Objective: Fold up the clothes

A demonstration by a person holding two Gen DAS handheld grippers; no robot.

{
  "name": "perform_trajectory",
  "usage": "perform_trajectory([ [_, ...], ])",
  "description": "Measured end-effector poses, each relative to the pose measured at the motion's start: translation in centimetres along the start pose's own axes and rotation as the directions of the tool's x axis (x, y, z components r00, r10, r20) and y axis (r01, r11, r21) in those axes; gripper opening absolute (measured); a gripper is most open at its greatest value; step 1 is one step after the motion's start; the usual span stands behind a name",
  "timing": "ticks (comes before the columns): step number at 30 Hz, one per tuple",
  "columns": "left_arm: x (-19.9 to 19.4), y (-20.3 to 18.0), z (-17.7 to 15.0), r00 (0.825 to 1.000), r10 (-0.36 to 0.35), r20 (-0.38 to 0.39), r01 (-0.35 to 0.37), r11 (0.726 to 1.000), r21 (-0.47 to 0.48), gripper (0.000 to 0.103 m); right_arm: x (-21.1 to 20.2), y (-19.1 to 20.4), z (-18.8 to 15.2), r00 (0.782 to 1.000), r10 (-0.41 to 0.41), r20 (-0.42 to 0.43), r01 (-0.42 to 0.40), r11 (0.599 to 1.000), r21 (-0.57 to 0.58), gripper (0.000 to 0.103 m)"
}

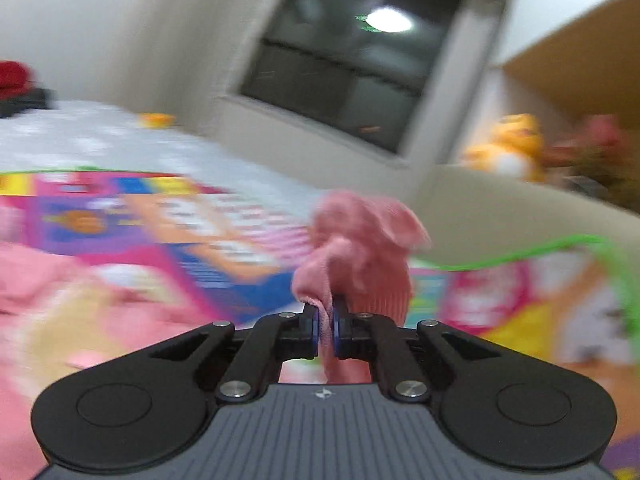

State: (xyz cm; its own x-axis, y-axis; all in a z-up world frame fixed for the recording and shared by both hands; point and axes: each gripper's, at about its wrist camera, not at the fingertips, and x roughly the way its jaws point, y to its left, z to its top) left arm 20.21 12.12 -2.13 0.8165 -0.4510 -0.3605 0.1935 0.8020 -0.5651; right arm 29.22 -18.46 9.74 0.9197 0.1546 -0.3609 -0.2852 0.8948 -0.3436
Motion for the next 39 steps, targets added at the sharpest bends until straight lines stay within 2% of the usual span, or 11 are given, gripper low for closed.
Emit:
perform_trajectory([
  [3,0.0,0.1,0.0,1.0,-0.004,0.003,0.004,1.0,-0.005,0.102,1.3,4.8,0.7,0.983,0.183,-0.033,-0.182,0.983,0.024,0.006],
  [6,-0.1,0.1,0.0,1.0,-0.007,0.004,0.007,1.0,-0.009,0.102,2.5,9.1,0.5,0.94,0.325,-0.101,-0.319,0.945,0.066,0.007],
  [9,-0.2,0.1,0.0,1.0,-0.01,0.004,0.01,1.0,-0.013,0.102,3.9,11.2,-0.3,0.891,0.42,-0.172,-0.404,0.906,0.122,0.031],
  [11,-0.2,0.2,0.0,1.0,-0.014,0.005,0.014,1.0,-0.018,0.102,3.1,11.2,-0.7,0.872,0.463,-0.158,-0.445,0.885,0.139,0.066],
  [14,-0.2,0.4,0.2,1.0,-0.018,-0.003,0.018,0.999,-0.031,0.102,0.3,8.9,-0.7,0.864,0.497,-0.079,-0.484,0.864,0.14,0.081],
  [18,-0.5,-0.9,1.3,1.0,-0.023,-0.017,0.023,1.0,-0.008,0.102,-3.1,3.7,-2.4,0.9,0.437,-0.008,-0.425,0.88,0.212,0.089],
  [21,0.0,-2.9,3.3,0.996,-0.09,0.011,0.09,0.996,0.013,0.102,-3.6,0.3,-5.0,0.952,0.304,-0.042,-0.283,0.923,0.262,0.089],
  [24,2.3,-4.4,5.9,0.996,-0.087,0.01,0.087,0.996,0.006,0.102,-2.7,-2.3,-7.3,0.978,0.177,-0.11,-0.132,0.936,0.328,0.086],
  [28,7.7,-4.8,8.0,0.995,0.081,-0.058,-0.079,0.996,0.036,0.101,-1.2,-3.5,-7.8,0.991,0.083,-0.107,-0.04,0.936,0.35,0.081],
  [33,11.4,-4.1,6.5,0.951,0.278,-0.132,-0.25,0.948,0.199,0.087,3.5,-2.9,-7.5,0.979,0.049,-0.199,0.013,0.955,0.296,0.088],
  [39,10.2,-3.1,4.7,0.945,0.3,-0.134,-0.254,0.926,0.281,0.088,6.1,-0.9,-9.8,0.951,0.044,-0.305,0.031,0.971,0.238,0.101],
])
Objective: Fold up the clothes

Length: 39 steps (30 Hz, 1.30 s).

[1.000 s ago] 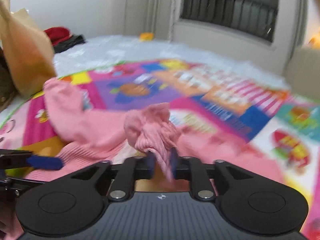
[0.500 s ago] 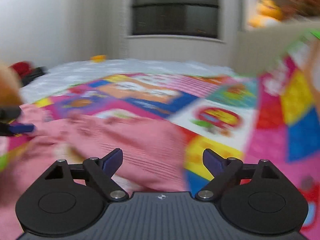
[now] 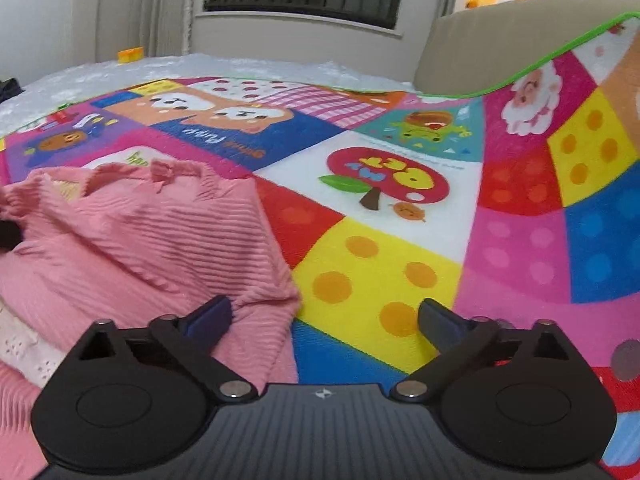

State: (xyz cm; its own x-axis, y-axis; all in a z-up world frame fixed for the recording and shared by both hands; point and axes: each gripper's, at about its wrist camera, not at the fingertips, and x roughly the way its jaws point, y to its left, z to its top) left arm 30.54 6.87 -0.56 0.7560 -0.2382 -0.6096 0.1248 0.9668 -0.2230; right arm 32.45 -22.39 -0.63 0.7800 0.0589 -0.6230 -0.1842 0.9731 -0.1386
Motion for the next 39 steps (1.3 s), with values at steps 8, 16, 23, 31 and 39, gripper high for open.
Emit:
perform_trajectory([
  [8,0.2,0.0,-0.3,1.0,-0.012,0.01,0.012,1.0,0.004,0.091,-0.1,-0.3,-0.3,1.0,-0.002,0.004,0.002,1.0,0.02,0.103],
  [16,0.1,0.4,-0.2,0.999,-0.035,0.009,0.035,0.999,-0.024,0.092,-5.5,1.3,0.7,0.991,0.028,0.13,-0.027,1.0,-0.011,0.103],
  [23,-3.5,1.4,-0.9,1.0,-0.002,0.009,0.003,0.995,-0.098,0.095,-3.0,4.2,-1.3,0.999,-0.008,0.042,0.014,0.988,-0.152,0.103],
  [31,-13.0,9.7,-3.6,0.967,0.159,0.2,-0.053,0.89,-0.452,0.096,-8.5,0.1,-2.3,0.982,0.056,0.181,-0.059,0.998,0.01,0.103],
  [39,-8.8,17.6,-1.9,0.963,0.214,0.163,-0.033,0.695,-0.718,0.061,-8.4,-4.7,-6.2,0.987,-0.03,0.158,-0.009,0.97,0.244,0.103],
])
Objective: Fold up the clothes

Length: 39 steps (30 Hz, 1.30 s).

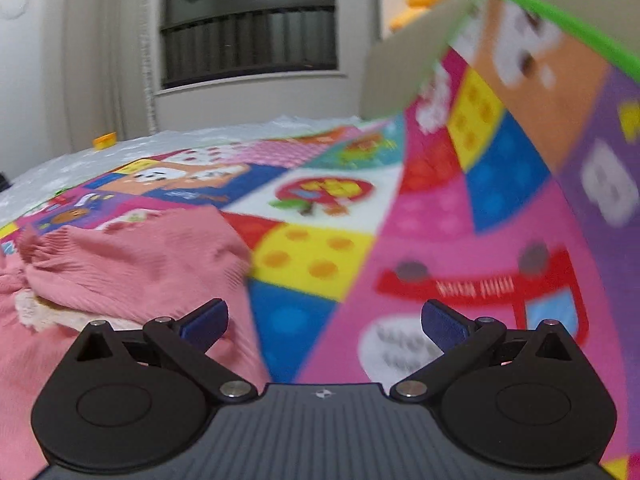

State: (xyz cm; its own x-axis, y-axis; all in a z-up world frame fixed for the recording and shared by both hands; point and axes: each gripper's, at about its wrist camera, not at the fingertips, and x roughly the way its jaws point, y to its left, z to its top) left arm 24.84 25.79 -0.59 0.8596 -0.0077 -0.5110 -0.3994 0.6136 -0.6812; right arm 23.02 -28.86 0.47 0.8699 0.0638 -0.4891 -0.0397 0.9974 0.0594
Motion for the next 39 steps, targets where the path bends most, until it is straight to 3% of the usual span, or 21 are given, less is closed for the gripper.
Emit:
perform_trajectory([
  [2,1.3,-1.0,0.3,1.0,0.003,-0.011,-0.003,1.0,0.029,0.032,0.4,-0.9,-0.3,1.0,0.008,-0.015,-0.007,0.998,0.06,0.103],
  [4,1.1,-3.2,0.4,1.0,-0.017,0.002,0.017,0.994,0.111,0.021,0.8,-1.5,-0.4,0.999,0.015,-0.031,-0.011,0.995,0.099,0.103],
  [6,0.4,-6.1,0.2,0.998,-0.059,0.023,0.053,0.974,0.22,0.019,1.1,-1.8,-0.6,0.999,0.022,-0.041,-0.017,0.993,0.115,0.103],
  [9,-1.5,-12.2,-1.3,0.982,-0.185,0.023,0.163,0.912,0.376,0.018,1.0,-2.0,-0.8,0.999,0.038,-0.034,-0.034,0.991,0.126,0.103],
  [13,-2.5,-19.6,-4.9,0.936,-0.345,-0.068,0.334,0.81,0.482,0.018,0.6,-2.4,-0.9,0.999,0.053,-0.015,-0.05,0.987,0.151,0.103],
  [16,-1.8,-23.4,-9.0,0.904,-0.396,-0.165,0.418,0.729,0.542,0.019,0.4,-2.8,-0.9,0.998,0.062,-0.001,-0.06,0.983,0.174,0.103],
  [18,-0.9,-25.2,-12.6,0.894,-0.384,-0.229,0.441,0.674,0.592,0.022,0.5,-3.0,-0.9,0.998,0.068,-0.003,-0.067,0.98,0.187,0.103],
  [20,0.3,-25.9,-16.2,0.894,-0.333,-0.298,0.447,0.632,0.634,0.042,0.5,-3.1,-1.0,0.997,0.073,-0.001,-0.072,0.978,0.194,0.103],
  [21,1.0,-25.8,-17.9,0.892,-0.307,-0.331,0.452,0.616,0.645,0.048,0.5,-3.1,-1.0,0.997,0.074,0.001,-0.073,0.978,0.196,0.103],
  [25,2.8,-24.1,-21.1,0.87,-0.243,-0.43,0.486,0.576,0.657,0.069,0.6,-3.1,-0.9,0.997,0.074,-0.006,-0.072,0.978,0.196,0.103],
  [28,0.8,-22.4,-20.9,0.845,-0.274,-0.459,0.529,0.547,0.648,0.085,0.9,-3.0,-0.6,0.996,0.081,-0.027,-0.074,0.978,0.193,0.103],
  [31,-2.2,-20.4,-19.3,0.851,-0.298,-0.432,0.524,0.523,0.672,0.094,0.7,-2.5,0.5,0.994,0.107,-0.028,-0.102,0.983,0.154,0.103],
  [33,-3.5,-19.0,-17.7,0.883,-0.285,-0.372,0.469,0.533,0.704,0.094,-0.1,-1.2,2.0,0.99,0.138,0.014,-0.138,0.984,0.109,0.103],
  [36,-3.2,-17.1,-15.5,0.935,-0.223,-0.277,0.356,0.591,0.724,0.095,-0.6,0.9,4.7,0.969,0.241,0.056,-0.245,0.965,0.089,0.103],
  [38,-2.7,-15.5,-14.2,0.95,-0.181,-0.253,0.309,0.643,0.701,0.095,0.3,2.8,6.1,0.941,0.336,0.037,-0.338,0.935,0.109,0.096],
  [39,-2.5,-15.0,-13.9,0.951,-0.172,-0.255,0.304,0.653,0.694,0.094,1.0,3.8,6.6,0.931,0.365,0.016,-0.364,0.924,0.117,0.095],
])
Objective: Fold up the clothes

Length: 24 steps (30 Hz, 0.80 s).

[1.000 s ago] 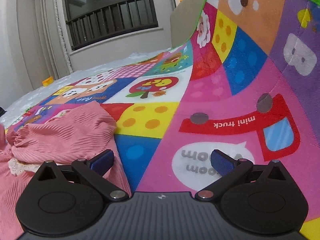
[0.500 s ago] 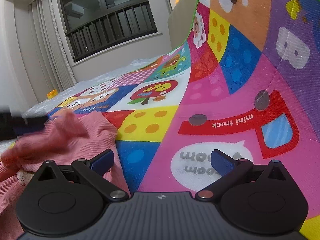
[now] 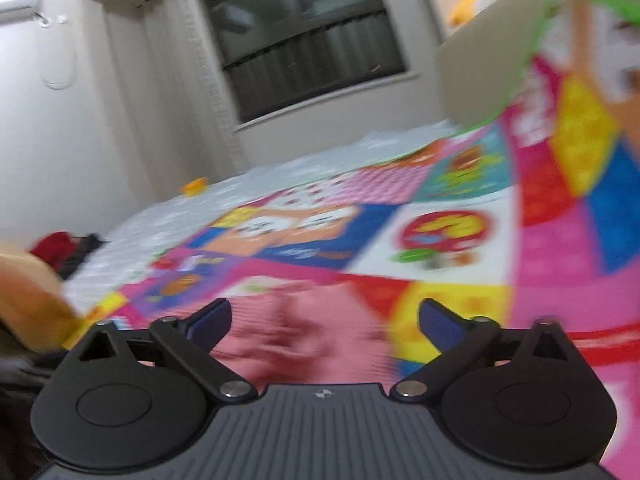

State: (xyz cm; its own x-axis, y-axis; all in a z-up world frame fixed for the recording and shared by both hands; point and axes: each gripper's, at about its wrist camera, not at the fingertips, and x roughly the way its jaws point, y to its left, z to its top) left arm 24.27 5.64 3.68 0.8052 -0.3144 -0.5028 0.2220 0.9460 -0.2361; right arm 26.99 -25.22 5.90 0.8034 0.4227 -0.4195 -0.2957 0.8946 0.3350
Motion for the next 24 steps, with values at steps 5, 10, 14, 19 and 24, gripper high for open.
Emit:
perform_trajectory([
  [5,0.2,2.2,-0.9,0.999,0.003,-0.048,-0.005,0.999,-0.038,0.094,7.1,2.9,-1.3,0.986,-0.038,-0.159,0.024,0.995,-0.094,0.042],
  [10,0.1,2.9,-1.6,0.996,-0.056,-0.063,0.053,0.998,-0.04,0.094,6.8,3.9,-0.2,0.995,-0.017,-0.102,0.006,0.994,-0.11,0.02],
  [14,0.9,2.7,-1.9,0.995,-0.057,-0.081,0.054,0.998,-0.033,0.094,4.9,2.9,2.3,0.998,-0.056,-0.02,0.053,0.993,-0.101,0.02],
  [19,1.5,2.1,-2.6,0.991,-0.02,-0.131,0.021,1.0,0.003,0.095,7.7,0.0,-0.8,0.97,-0.17,-0.172,0.148,0.98,-0.13,0.027],
  [24,0.0,1.2,-1.1,0.991,-0.094,-0.096,0.094,0.996,-0.001,0.095,8.3,-0.3,-3.0,0.97,-0.181,-0.161,0.153,0.974,-0.168,0.034],
])
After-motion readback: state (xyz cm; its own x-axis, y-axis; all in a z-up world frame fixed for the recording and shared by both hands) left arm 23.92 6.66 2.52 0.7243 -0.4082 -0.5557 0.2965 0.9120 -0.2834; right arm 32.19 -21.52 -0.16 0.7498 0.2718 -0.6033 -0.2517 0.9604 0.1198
